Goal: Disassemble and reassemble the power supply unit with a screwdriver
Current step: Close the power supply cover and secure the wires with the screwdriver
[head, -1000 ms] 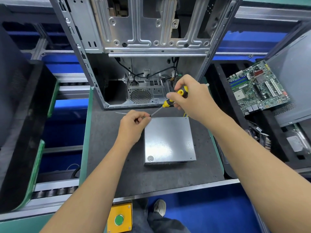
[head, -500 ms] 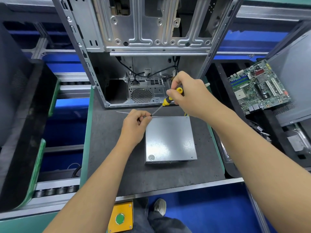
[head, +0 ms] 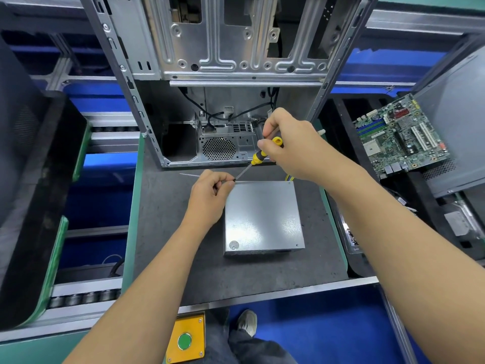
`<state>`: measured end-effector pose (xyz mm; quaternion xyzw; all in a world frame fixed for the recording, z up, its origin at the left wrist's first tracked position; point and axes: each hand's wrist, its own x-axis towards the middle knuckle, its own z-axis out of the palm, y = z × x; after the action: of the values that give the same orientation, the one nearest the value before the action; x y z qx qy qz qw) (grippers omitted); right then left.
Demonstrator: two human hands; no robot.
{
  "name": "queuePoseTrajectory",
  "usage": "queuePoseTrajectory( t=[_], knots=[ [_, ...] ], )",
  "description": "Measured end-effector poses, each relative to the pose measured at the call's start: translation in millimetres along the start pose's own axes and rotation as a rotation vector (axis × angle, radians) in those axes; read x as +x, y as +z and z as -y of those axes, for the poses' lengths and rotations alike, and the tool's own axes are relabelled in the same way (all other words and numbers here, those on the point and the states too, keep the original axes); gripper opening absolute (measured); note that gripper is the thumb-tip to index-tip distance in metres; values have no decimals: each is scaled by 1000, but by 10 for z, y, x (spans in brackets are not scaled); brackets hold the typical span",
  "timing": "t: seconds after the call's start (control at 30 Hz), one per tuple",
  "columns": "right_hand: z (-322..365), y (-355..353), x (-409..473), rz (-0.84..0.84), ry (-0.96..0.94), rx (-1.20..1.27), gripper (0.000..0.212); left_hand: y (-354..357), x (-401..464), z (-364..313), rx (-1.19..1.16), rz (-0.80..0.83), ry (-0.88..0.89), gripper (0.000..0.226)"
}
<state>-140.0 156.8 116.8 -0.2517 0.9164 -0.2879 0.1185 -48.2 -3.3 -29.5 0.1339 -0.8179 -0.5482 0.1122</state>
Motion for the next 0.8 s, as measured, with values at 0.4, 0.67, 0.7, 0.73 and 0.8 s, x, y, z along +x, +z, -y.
queuePoseTrajectory(
  t=[0.4,0.67,0.7,0.73,0.8],
  knots=[
    [72,-15,23,38,-33,-45,15,-5,-10,-25,7,-1,10,20],
    [71,-13,39,-41,-6,107,25,17,-24,-25,-45,-11,-28,28],
    [59,5,37,-69,-15,126,27,17,-24,-22,-54,-11,-37,29],
    [48,26,31,-93,-26,143,28,15,-24,-19,-62,-11,-46,30],
    [35,84,10,-136,-46,196,31,4,-24,-14,-70,-6,-58,30]
  ],
)
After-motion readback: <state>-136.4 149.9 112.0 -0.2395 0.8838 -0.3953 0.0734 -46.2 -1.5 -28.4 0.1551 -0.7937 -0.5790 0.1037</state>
